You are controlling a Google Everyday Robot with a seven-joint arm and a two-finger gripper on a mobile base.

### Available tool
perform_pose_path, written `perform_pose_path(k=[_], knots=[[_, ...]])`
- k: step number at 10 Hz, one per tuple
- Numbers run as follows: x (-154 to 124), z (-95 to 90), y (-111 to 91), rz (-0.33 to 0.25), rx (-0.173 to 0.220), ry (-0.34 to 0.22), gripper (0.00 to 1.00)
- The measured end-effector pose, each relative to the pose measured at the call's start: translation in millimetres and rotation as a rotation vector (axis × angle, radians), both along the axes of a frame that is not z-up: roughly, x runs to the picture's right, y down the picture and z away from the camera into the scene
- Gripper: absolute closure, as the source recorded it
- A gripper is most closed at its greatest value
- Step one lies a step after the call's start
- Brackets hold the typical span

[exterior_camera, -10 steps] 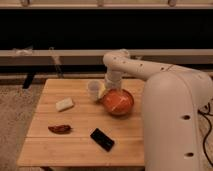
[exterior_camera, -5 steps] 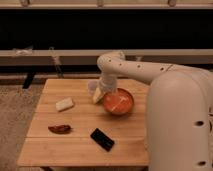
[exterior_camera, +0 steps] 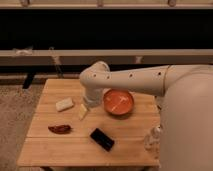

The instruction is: Drag the pepper across the table

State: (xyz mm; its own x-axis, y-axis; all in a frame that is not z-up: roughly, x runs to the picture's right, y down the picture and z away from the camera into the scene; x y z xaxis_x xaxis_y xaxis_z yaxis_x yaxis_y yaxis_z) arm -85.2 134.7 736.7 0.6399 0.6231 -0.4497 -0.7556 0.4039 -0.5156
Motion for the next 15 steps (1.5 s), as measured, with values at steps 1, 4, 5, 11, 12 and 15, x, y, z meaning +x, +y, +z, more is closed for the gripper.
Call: perform_pose_path(k=[1,4,5,11,12,15], knots=[[-22,-17.7,21,-0.058,0.017,-0.057,0.2],[-75,-33.5,64,-0.208,0.08,-0.162,0.2],[-94,-29.6,78,-0.264,0.106,-0.188,0.2],[-133,23.4,90,-0.37,0.146,-0.204,0.2],[-128,35.7,80,-0.363,0.144,-0.19,0.2],[-115,60.5,73,-0.339,0.124,-0.149,0.2]])
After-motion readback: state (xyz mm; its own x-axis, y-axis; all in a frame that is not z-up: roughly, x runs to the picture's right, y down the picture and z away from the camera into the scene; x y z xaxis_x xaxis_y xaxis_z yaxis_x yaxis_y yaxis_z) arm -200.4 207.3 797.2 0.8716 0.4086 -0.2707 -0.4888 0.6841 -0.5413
